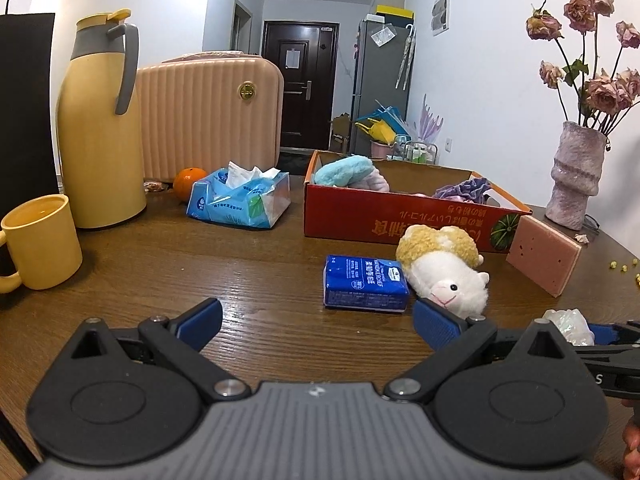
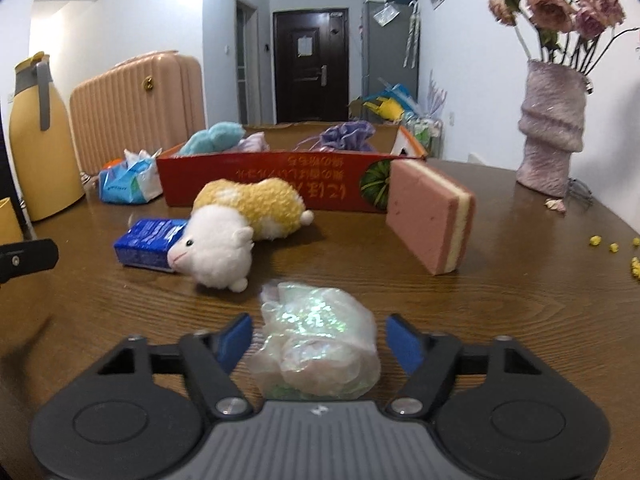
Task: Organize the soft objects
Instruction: 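Grasp the clear iridescent plastic bag with the right gripper, then close the left gripper on the blue handkerchief tissue pack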
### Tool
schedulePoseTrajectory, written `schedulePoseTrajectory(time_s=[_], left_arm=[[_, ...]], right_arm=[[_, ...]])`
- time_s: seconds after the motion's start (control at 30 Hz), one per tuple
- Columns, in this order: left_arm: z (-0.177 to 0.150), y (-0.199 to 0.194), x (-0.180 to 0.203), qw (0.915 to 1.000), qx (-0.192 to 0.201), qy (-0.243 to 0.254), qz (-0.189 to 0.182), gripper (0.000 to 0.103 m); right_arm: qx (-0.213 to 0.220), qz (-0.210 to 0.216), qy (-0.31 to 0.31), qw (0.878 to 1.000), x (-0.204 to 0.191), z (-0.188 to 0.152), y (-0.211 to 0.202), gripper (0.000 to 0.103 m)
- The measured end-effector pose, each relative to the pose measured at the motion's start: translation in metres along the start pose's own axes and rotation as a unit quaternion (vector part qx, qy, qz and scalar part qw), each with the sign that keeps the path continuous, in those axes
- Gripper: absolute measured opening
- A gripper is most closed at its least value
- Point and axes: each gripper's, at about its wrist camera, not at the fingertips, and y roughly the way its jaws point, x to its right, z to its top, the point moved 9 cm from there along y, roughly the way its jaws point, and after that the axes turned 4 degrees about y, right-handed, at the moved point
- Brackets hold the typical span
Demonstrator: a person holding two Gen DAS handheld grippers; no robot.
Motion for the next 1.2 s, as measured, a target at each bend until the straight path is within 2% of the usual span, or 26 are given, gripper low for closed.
schedulePoseTrajectory(time_s=[0.03, 0.1, 0.23, 0.57, 0.73, 0.87, 1.2], left_arm=[[0.000, 0.000, 0.000, 1.0000, 0.000, 0.000, 0.000, 0.103], [-0.001, 0.001, -0.001, 1.0000, -0.001, 0.000, 0.001, 0.103], [-0.001, 0.001, 0.000, 1.0000, -0.001, 0.001, 0.000, 0.103], [-0.001, 0.003, -0.001, 1.0000, -0.005, -0.001, 0.005, 0.103], [-0.002, 0.012, -0.004, 0.9998, -0.017, -0.007, 0.009, 0.103], [-0.002, 0.022, -0.006, 0.9993, -0.026, -0.009, 0.027, 0.103], [0.004, 0.049, 0.000, 0.9985, -0.040, -0.008, 0.036, 0.103]], right_arm=[[-0.007, 0.003, 0.001, 1.000, 0.000, -0.001, 0.002, 0.059], [-0.014, 0.007, 0.006, 1.000, 0.000, -0.002, 0.005, 0.053], [-0.005, 0.011, 0.013, 1.000, 0.001, 0.001, 0.004, 0.046], [0.053, -0.004, 0.020, 0.998, 0.006, 0.021, 0.000, 0.044], [0.066, -0.008, 0.030, 0.997, 0.009, 0.031, 0.007, 0.044], [0.073, -0.011, 0.034, 0.997, 0.011, 0.038, 0.015, 0.045], [0.087, -0.013, 0.034, 0.996, 0.010, 0.054, 0.033, 0.045]])
